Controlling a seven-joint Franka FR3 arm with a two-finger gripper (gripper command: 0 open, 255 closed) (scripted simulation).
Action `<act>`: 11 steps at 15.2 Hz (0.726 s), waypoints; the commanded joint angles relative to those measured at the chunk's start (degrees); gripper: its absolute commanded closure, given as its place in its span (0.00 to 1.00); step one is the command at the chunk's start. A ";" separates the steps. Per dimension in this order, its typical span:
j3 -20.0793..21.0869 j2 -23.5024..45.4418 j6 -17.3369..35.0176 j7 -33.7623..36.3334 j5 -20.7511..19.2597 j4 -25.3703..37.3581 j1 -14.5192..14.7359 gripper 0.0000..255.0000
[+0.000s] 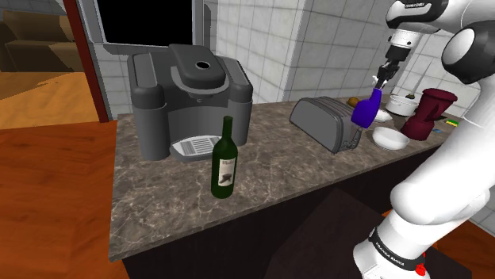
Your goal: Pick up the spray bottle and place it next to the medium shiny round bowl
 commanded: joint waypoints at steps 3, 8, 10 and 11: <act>-2.88 4.57 0.77 -6.58 2.82 2.88 -3.62 1.00; -5.40 11.79 1.02 -14.45 7.53 8.03 -9.32 1.00; -6.00 15.11 0.74 -17.43 9.69 10.82 -12.07 1.00; -6.23 17.31 0.43 -19.21 11.08 12.82 -13.96 1.00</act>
